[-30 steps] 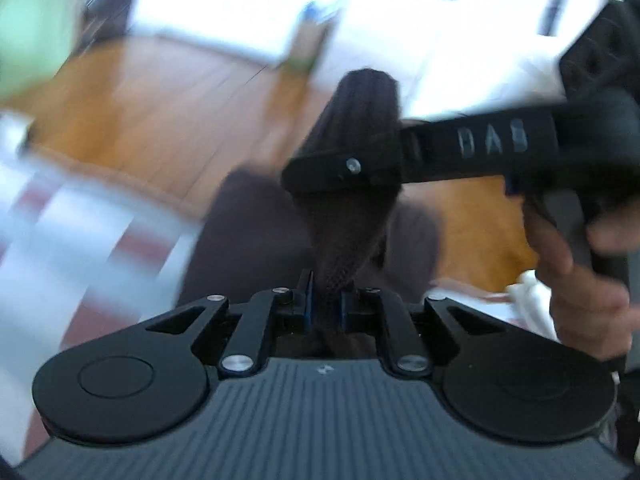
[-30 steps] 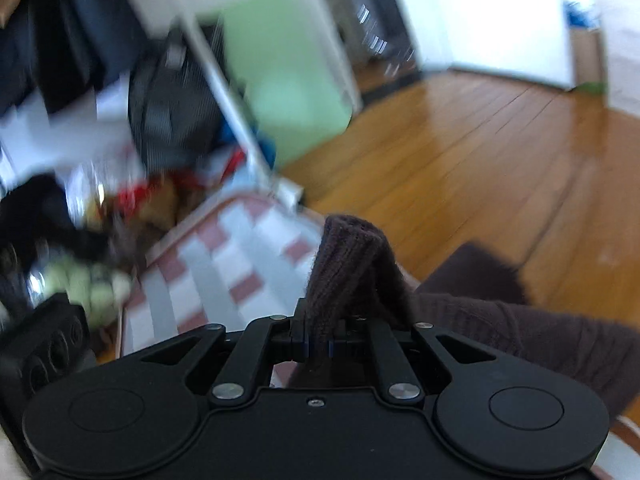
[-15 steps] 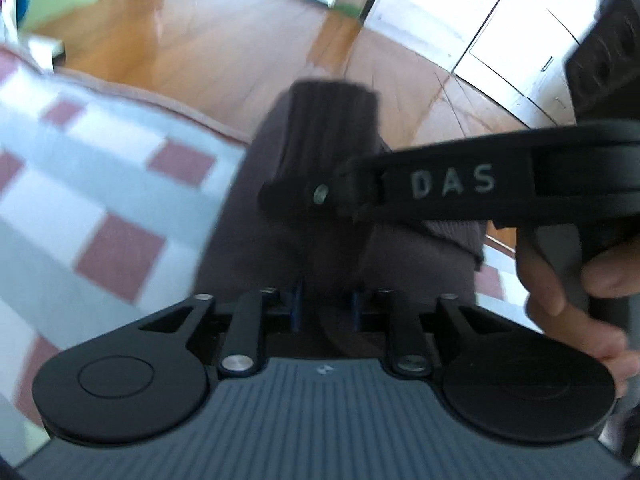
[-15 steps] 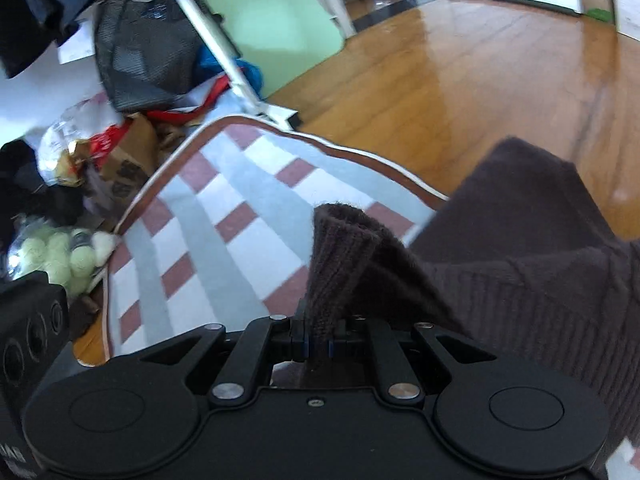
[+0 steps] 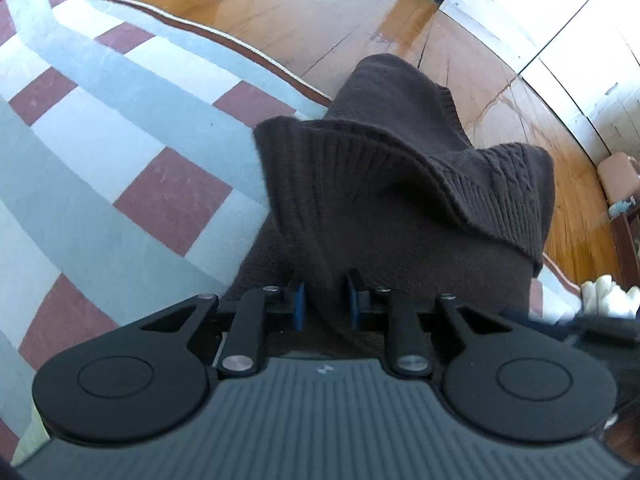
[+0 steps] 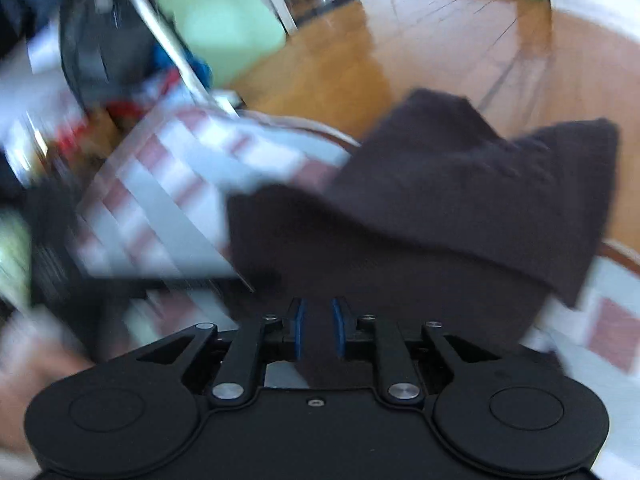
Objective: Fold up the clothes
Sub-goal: 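Lift the hem with both grippers and fold it over toward the collar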
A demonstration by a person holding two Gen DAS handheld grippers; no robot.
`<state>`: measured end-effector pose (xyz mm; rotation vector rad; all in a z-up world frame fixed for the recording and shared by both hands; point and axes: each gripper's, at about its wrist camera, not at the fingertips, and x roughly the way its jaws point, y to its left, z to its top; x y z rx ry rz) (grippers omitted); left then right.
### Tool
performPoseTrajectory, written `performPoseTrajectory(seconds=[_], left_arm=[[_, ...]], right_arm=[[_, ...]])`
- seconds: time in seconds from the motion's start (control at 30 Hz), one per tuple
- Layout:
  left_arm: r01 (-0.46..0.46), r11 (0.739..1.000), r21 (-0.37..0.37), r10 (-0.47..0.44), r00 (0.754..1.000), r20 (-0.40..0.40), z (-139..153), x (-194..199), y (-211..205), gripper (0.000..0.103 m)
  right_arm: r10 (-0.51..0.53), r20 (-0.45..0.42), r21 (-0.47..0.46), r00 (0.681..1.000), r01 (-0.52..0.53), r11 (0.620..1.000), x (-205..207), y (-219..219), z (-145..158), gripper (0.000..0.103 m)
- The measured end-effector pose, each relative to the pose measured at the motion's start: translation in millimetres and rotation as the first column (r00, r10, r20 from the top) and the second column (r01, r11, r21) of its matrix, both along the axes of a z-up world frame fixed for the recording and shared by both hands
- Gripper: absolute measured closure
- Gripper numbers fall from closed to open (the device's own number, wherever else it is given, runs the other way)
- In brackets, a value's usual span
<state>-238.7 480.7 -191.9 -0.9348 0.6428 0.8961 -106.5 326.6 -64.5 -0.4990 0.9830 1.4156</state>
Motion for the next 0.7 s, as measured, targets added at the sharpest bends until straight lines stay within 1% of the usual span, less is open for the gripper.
performPoseTrajectory(seconds=[0.03,0.07,0.1,0.13,0.23,0.3,0.33,0.4,0.47,0.5,0.53,0.6,0.63,0.67,0.7], left_arm=[[-0.008,1.0,0.004,0.008,1.0,-0.001,1.9,-1.8,0.1,0.081],[-0.023,1.0,0.019,0.024,1.0,-0.016,6.8,-6.0,-2.2,0.081],[-0.039,0.999,0.032,0.04,0.999,-0.029,11.2,-10.1,-4.0,0.079],[-0.055,0.998,0.035,0.056,0.998,-0.029,12.0,-14.6,-3.4,0.076],[-0.101,0.994,0.04,0.102,0.994,-0.03,13.7,-27.4,-1.4,0.075],[-0.109,0.994,-0.005,0.108,0.992,-0.061,5.0,-27.6,1.8,0.069],[-0.109,0.994,-0.013,0.108,0.99,-0.087,1.8,-26.2,2.0,0.069],[-0.097,0.995,-0.007,0.096,0.99,-0.099,5.7,-25.3,0.6,0.069],[-0.084,0.996,0.034,0.087,0.993,-0.079,21.2,-27.3,-2.5,0.071],[-0.073,0.995,0.068,0.078,0.995,-0.066,31.6,-27.4,-4.2,0.072],[-0.052,0.993,0.111,0.058,0.997,-0.052,43.6,-26.7,-6.9,0.069],[-0.009,0.981,0.195,0.014,1.0,-0.025,67.5,-25.0,-12.2,0.069],[0.024,0.973,0.228,-0.022,1.0,-0.01,77.6,-22.6,-14.3,0.067],[0.076,0.965,0.251,-0.079,0.997,-0.001,85.0,-16.8,-15.1,0.063],[0.136,0.958,0.251,-0.14,0.99,-0.003,87.3,-8.6,-14.0,0.059]], right_arm=[[0.011,0.044,-0.029,0.999,-0.01,1.0,-4.3,-1.4,-9.7,0.084],[0.022,0.087,-0.057,0.996,-0.017,0.998,-8.6,-2.4,-19.3,0.085],[0.035,0.129,-0.086,0.991,-0.024,0.996,-12.9,-3.5,-28.9,0.086],[0.038,0.147,-0.092,0.988,-0.025,0.995,-15.6,-5.5,-34.0,0.086],[0.013,0.116,-0.075,0.993,-0.004,0.997,-11.8,-12.5,-36.6,0.086],[0.012,0.094,-0.076,0.996,-0.005,0.997,-6.9,-13.9,-38.2,0.085],[0.013,0.081,-0.078,0.997,-0.006,0.997,-4.8,-13.9,-39.7,0.086],[0.007,0.056,-0.079,0.998,-0.003,0.997,-4.0,-12.6,-40.2,0.086],[0.001,0.045,-0.081,0.999,0.002,0.997,-2.0,-12.7,-40.3,0.086],[0.006,0.047,-0.082,0.999,-0.002,0.997,-3.1,-13.1,-40.1,0.085],[0.018,0.056,-0.085,0.998,-0.013,0.996,-3.9,-14.9,-39.7,0.085],[0.049,0.074,-0.095,0.996,-0.041,0.995,-8.9,-15.3,-41.5,0.085],[0.06,0.071,-0.099,0.996,-0.053,0.994,-11.4,-14.0,-43.1,0.085],[0.068,0.061,-0.104,0.996,-0.062,0.993,-12.5,-13.7,-44.7,0.085],[0.073,0.056,-0.102,0.996,-0.067,0.993,-12.7,-14.0,-45.6,0.084]])
